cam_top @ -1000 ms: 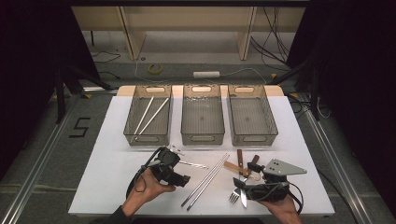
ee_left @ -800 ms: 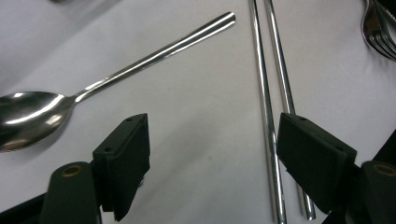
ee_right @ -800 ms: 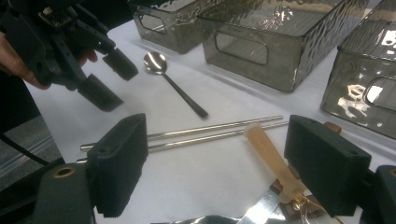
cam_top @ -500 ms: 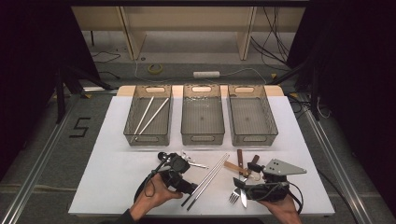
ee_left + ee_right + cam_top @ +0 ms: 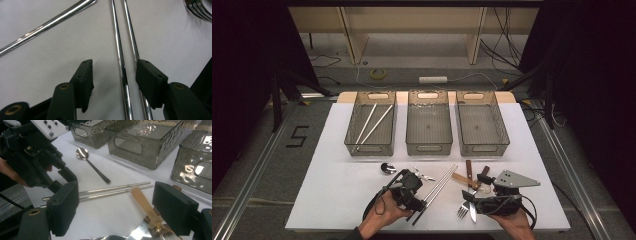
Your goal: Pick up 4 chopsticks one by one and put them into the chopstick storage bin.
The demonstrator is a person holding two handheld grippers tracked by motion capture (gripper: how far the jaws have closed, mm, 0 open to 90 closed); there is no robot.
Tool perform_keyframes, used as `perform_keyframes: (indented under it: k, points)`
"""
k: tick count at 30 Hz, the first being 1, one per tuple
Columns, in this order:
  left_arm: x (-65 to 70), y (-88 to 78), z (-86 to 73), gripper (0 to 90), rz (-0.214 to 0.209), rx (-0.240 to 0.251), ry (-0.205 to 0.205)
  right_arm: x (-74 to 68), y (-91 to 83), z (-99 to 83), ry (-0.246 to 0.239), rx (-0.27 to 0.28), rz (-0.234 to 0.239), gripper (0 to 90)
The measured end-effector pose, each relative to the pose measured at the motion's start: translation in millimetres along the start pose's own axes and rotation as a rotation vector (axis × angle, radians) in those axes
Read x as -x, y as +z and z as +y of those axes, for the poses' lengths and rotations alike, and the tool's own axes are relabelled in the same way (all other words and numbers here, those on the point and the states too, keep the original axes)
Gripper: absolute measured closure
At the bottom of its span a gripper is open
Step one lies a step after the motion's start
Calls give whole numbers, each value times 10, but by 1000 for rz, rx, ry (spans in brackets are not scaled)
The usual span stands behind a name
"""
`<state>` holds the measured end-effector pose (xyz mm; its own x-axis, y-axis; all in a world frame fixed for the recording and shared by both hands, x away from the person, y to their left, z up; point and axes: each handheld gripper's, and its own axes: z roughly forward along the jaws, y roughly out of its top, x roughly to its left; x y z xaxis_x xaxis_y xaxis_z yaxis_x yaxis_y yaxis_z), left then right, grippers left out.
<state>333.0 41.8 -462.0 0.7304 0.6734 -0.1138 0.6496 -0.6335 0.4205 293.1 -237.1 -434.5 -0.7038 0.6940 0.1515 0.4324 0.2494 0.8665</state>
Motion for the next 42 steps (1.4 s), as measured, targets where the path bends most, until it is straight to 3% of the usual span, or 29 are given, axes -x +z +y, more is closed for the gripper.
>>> perform_keyframes:
  k: [12,24,36,42]
  points:
    - [27,37,-8,637,58,-28,42,-1,0,0,-1,-1,-1,227]
    - [77,47,-6,773,86,-31,62,-3,4,-2,-4,-5,-3,230]
    - [21,43,-13,840,48,-22,7,-5,7,-4,-2,-7,-4,231]
    - [9,40,-23,843,40,-12,3,-5,5,-4,-3,-6,-2,231]
